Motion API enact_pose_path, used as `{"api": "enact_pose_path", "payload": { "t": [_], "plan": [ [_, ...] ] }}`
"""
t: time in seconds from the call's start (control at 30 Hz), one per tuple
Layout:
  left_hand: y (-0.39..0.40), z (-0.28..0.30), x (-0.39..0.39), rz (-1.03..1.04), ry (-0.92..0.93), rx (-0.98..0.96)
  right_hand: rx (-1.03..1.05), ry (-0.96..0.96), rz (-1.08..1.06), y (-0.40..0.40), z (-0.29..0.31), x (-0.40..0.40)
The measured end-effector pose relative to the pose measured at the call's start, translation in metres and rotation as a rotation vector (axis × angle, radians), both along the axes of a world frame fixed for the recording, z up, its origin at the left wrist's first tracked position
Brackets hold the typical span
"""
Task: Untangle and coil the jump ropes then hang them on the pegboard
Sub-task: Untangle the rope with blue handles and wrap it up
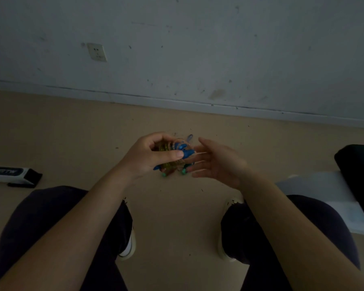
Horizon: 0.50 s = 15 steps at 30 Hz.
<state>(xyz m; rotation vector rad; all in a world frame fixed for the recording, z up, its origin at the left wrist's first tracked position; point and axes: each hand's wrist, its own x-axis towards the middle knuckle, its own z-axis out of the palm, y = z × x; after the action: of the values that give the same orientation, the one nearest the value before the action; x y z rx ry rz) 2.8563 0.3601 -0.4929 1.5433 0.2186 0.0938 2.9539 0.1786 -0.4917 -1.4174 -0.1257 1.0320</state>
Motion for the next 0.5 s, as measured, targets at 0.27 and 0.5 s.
{"api": "enact_pose_path", "payload": {
  "t": [0.27, 0.5],
  "plan": [
    [-0.0008, -0.0024, 0.0013, -0.005, -0.005, -0.022, 0.157, -0.051, 0.07, 0.0057, -0.0033, -0.0068],
    [0.0024, -0.0006, -0.0011, -0.03, 0.009, 0.011, 0.27, -0.099, -0.059, 0.0036, -0.0016, -0.0019]
  ]
}}
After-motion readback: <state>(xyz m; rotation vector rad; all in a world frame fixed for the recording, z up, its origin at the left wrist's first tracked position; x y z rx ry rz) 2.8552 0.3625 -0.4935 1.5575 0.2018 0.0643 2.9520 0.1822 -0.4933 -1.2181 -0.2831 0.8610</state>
